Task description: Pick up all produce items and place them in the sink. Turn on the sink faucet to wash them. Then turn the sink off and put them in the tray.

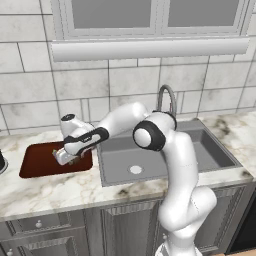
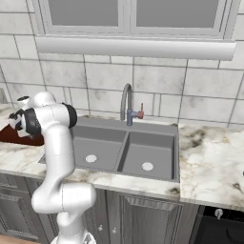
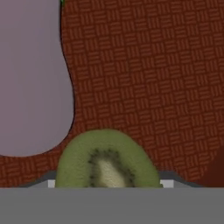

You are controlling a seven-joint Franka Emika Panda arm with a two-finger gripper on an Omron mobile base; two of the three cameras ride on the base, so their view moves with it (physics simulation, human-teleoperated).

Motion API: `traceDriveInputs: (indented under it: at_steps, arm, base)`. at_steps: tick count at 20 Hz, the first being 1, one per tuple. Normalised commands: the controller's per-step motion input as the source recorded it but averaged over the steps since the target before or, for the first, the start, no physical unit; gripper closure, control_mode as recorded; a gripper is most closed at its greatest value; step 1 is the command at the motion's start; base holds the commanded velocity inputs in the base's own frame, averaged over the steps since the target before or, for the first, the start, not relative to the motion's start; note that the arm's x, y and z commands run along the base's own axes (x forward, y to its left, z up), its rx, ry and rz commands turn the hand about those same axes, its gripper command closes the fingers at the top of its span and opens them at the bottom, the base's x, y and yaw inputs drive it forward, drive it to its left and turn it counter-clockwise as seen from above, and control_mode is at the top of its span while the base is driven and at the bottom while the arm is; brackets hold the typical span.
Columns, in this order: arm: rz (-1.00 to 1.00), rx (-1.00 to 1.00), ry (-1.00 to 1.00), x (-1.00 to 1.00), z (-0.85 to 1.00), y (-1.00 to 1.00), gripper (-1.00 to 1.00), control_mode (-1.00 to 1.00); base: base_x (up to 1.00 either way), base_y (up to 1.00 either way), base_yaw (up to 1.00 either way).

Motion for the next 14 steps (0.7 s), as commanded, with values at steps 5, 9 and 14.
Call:
traceDriveInputs:
  at_steps: [5, 9, 14]
  arm:
    - [0.07, -0.01, 0.03, 0.23, -0.19, 0.03, 1.00, -1.00]
    - [0.08, -0.02, 0.02, 0.29, -0.16, 0.08, -1.00, -1.00]
    - [0.09, 0.00, 0.00, 0.16, -0.02, 0.00, -1.00, -1.00]
  base:
    - [0.00, 0.00, 0.00]
    - [0.00, 0.00, 0.00]
    - [0.00, 0.00, 0.00]
